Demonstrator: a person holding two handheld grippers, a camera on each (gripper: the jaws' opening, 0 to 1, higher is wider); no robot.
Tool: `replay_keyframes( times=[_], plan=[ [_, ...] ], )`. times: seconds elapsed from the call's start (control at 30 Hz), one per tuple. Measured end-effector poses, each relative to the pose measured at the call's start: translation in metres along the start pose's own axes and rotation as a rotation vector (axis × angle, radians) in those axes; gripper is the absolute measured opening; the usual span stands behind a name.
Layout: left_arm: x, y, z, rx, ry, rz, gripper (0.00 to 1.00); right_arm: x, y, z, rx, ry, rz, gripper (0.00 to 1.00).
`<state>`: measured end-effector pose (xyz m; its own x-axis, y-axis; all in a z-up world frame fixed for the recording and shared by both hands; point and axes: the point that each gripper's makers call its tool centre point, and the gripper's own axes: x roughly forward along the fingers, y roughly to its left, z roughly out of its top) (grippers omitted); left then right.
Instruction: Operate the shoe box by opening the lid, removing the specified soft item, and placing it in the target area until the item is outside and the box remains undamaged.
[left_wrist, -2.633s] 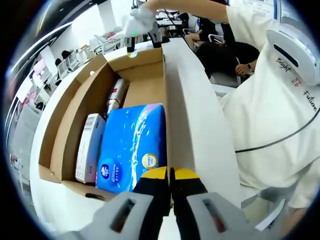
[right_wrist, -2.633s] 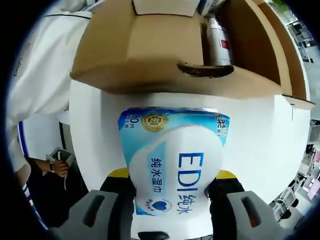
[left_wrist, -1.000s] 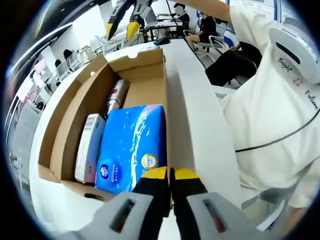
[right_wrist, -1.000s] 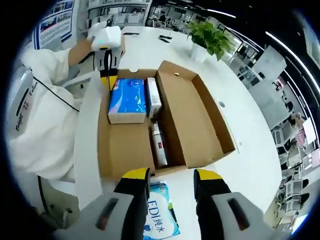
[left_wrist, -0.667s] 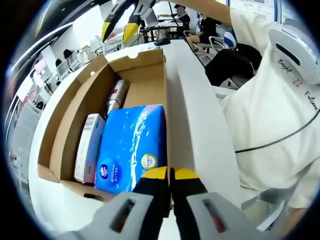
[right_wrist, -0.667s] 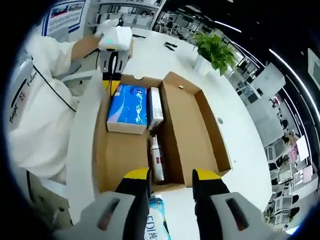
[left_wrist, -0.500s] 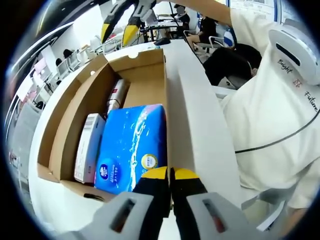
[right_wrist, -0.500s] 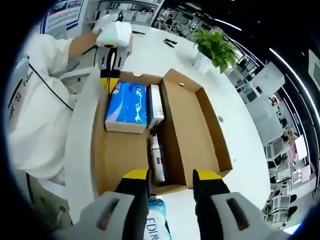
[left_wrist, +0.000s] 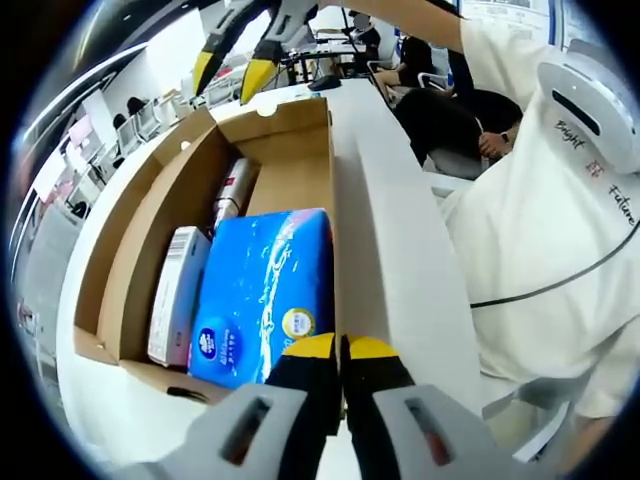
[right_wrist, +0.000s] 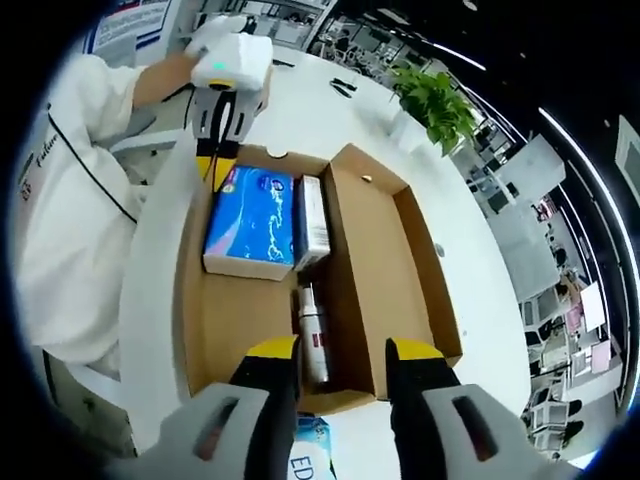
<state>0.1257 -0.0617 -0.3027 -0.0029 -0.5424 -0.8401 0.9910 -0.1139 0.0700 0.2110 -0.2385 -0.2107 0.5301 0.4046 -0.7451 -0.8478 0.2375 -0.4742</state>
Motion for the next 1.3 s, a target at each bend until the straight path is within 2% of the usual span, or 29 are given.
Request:
replay_keyframes(
  times=[0.1, 0.23, 0.4, 0.47, 0.53, 0.63, 0.73, 0.87, 1.03, 1.3],
  plan=[
    [0.000, 0.000, 0.000, 0.001, 0.000, 0.000, 0.01, 0.002, -0.002, -0.006, 0.058, 0.047, -0.018, 0.28],
    [0.000, 0.000, 0.000, 0.001, -0.001, -0.001, 0.01, 0.003, -0.001, -0.006, 0.044, 0.049, -0.039, 0.24],
    [0.000, 0.000, 0.000, 0.021, -0.001, 0.003, 0.01, 0.010, 0.004, -0.003, 0.024, 0.036, -0.065, 0.32],
    [0.000, 0.000, 0.000, 0.022, 0.001, 0.004, 0.01, 0.015, 0.006, -0.002, 0.006, 0.033, -0.080, 0.30],
    [0.001, 0.000, 0.000, 0.029, 0.001, 0.008, 0.01, 0.020, 0.012, -0.001, 0.002, 0.028, -0.057, 0.32],
    [0.000, 0.000, 0.000, 0.033, 0.000, 0.010, 0.01, 0.027, 0.011, -0.001, -0.010, 0.032, -0.064, 0.32],
    [0.000, 0.000, 0.000, 0.037, 0.000, 0.009, 0.01, 0.034, 0.012, -0.002, 0.021, 0.036, -0.059, 0.35],
    [0.000, 0.000, 0.000, 0.034, -0.002, 0.007, 0.01, 0.047, 0.016, -0.005, 0.030, 0.048, -0.024, 0.29],
    [0.000, 0.000, 0.000, 0.033, -0.004, 0.009, 0.01, 0.056, 0.026, -0.003, 0.029, 0.036, -0.005, 0.33],
    [0.000, 0.000, 0.000, 0.033, -0.003, 0.009, 0.01, 0.066, 0.029, -0.002, 0.005, 0.058, -0.003, 0.31]
  ],
)
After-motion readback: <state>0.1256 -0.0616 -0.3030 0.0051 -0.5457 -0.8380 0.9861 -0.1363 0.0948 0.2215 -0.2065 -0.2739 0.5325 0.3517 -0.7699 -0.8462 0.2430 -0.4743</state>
